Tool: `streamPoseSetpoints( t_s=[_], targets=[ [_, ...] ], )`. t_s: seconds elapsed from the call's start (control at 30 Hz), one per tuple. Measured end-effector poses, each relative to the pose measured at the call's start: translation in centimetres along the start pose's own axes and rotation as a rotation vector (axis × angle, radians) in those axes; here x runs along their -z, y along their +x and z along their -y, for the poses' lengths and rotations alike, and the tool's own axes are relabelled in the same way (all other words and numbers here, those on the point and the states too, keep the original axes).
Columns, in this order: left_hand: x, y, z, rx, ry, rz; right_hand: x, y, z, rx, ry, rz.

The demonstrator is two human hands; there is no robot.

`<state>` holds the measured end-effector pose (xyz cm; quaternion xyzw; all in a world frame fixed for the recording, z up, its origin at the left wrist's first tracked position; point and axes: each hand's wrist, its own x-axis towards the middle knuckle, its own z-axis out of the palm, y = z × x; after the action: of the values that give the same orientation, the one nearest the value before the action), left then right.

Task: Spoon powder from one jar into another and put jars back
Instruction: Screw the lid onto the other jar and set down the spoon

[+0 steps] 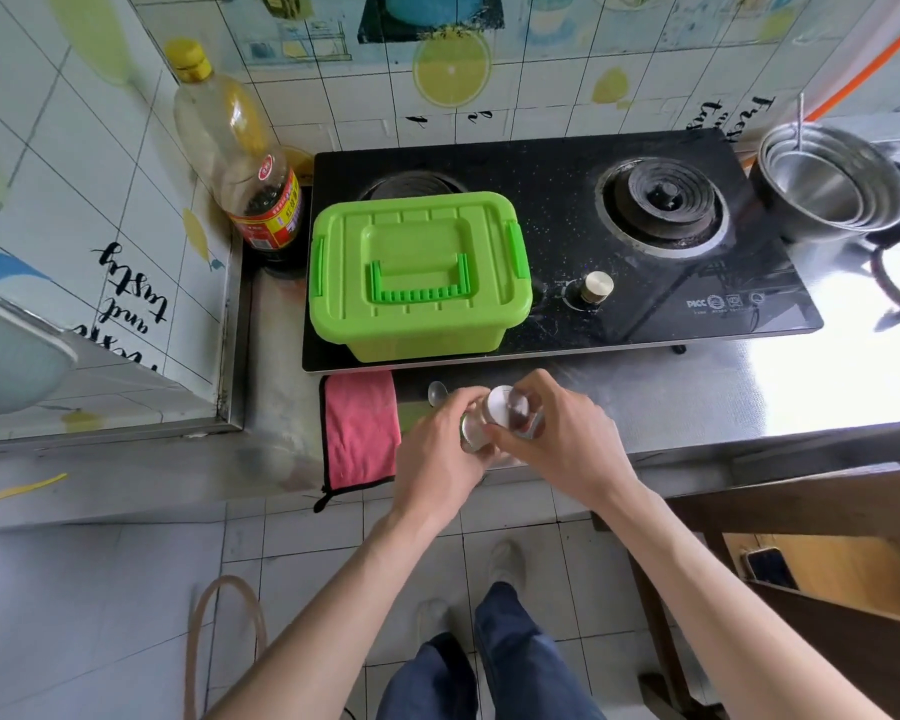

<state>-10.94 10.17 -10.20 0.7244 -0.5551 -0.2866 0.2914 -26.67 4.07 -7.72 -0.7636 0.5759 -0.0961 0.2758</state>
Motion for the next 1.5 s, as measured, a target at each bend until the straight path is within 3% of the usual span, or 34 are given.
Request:
streamPoseSetpoints(
  t_s=[0.23, 0.43, 0.8, 0.93, 1.03, 1.17, 1.3, 1.5],
  targets=[
    [-0.2, 0.7, 3.9, 0.047, 0.015, 0.053, 0.9, 2.6, -6.9, -0.208, -0.109, -0.108],
    [0.6, 0.3, 6.9, 0.142, 0.139, -0.007, 0.8, 4.2, -10.2, -0.297, -0.14, -0.138],
    [0.4, 0.4, 9.3, 0.236, 0.23, -0.046, -0.7, 5.2, -10.4, -0.319, -0.155, -0.098],
    [0.5, 0.6, 10.0, 0.268, 0.273, -0.067, -1.2, 4.7, -9.6, -0.501, -0.116, -0.067],
    [0.6, 0.8, 11.1, 0.291, 0.298, -0.033, -2.4, 3.3, -8.0, -0.618, -0.076, 0.073],
    [0.9, 1.2, 13.0, 0.27, 0.419, 0.003, -6.3, 2.4, -3.1, -0.442, -0.032, 0.25],
    [1.0, 2.1, 14.9, 0.257, 0.512, -0.005, -11.5, 3.1, 0.7, -0.293, -0.047, 0.221],
    [-0.7, 3.0, 17.8, 0.178, 0.58, -0.013, -16.0, 2.7, 1.5, -0.272, -0.08, 0.109]
  ],
)
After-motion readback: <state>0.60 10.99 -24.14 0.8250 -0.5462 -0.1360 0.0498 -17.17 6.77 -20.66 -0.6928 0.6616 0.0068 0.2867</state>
